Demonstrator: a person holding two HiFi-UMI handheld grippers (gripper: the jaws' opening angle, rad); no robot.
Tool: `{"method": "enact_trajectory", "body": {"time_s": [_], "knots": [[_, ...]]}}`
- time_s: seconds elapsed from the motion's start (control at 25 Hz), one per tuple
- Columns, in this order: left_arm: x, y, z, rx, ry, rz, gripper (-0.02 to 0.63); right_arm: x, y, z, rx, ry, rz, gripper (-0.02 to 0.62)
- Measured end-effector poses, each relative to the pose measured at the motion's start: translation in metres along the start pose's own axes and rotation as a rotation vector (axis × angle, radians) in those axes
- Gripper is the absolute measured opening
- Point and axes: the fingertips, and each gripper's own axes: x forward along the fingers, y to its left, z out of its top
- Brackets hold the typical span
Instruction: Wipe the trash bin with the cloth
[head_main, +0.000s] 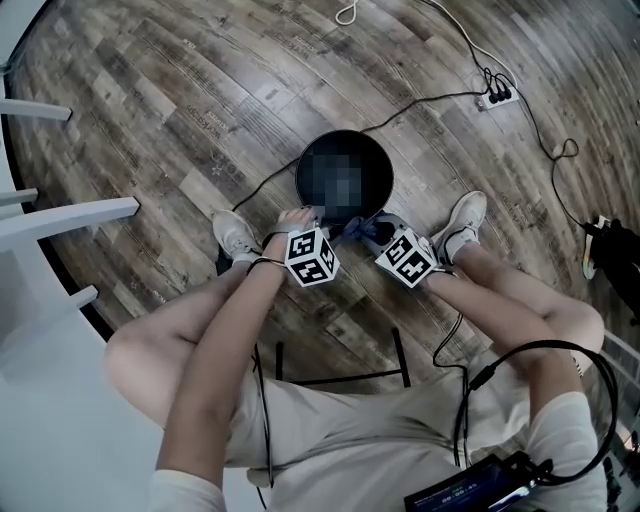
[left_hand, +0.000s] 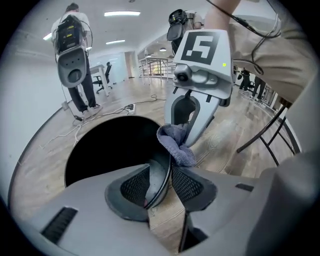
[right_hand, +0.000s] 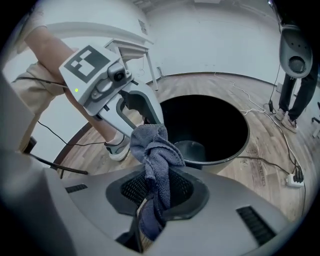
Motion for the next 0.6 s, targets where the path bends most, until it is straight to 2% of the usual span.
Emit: {"method": "enact_trajectory", "body": {"time_s": [0.12, 0.24, 0.6], "knots": [[0.000, -0.002, -0.002, 0.057, 0.011, 0.001, 0.134, 0.012, -0.007, -0.012, -0.042, 0.038, -0.024, 0.078], [0.001, -0.003, -0.002, 0.098, 0.021, 0.007, 0.124, 0.028, -0.015, -0.026, -0.041, 0.070, -0.037, 0.078], [-0.001, 0.000, -0.002, 0.117, 0.021, 0.018, 0.120, 0.085, -0.033, -0.066, 0.003, 0.098, -0.098, 0.078]]}}
